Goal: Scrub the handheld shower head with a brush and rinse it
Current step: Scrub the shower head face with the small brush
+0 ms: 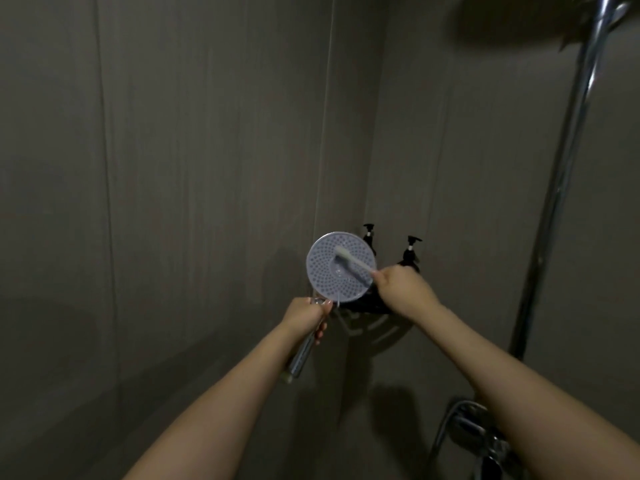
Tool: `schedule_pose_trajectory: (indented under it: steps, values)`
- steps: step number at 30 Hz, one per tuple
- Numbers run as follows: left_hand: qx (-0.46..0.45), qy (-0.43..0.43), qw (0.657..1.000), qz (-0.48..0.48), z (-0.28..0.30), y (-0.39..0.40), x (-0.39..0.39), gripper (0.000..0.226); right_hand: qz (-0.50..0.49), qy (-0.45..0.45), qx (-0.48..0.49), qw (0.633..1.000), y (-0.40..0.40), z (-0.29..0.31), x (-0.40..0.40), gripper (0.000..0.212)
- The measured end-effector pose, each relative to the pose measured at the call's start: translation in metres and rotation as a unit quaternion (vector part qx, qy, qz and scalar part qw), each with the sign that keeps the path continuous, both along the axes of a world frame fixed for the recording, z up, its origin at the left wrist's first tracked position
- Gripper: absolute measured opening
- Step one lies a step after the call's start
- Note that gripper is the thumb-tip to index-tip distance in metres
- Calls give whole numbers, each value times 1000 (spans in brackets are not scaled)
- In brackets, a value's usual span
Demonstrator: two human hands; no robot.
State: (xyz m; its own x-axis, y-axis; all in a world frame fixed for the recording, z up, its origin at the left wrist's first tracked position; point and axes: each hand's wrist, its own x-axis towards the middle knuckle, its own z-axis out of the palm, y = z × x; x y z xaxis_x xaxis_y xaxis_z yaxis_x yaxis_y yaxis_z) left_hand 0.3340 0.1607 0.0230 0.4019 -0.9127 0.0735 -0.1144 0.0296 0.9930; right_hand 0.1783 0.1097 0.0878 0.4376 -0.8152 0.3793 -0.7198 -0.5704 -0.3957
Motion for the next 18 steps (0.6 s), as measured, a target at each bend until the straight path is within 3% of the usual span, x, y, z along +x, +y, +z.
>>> schedule_pose_trajectory:
  steps: [5,9,13,16,18]
  values:
    - [-9,8,1000,-9,8,-4,-9,28,-70,-55,24,996,-10,10,-14,39]
    - [-18,11,1000,-12,11,-8,-14,25,2,-46,74,996,4,0,-12,34]
    - [-15,15,1000,-15,12,-11,-16,24,-67,-92,49,992,-9,6,-25,39]
    - [-17,11,1000,-20,12,-14,-17,26,-21,-67,67,995,-2,0,-23,36]
    - [-16,14,999,-24,13,-15,-19,28,-40,-56,54,996,-3,-4,-27,35]
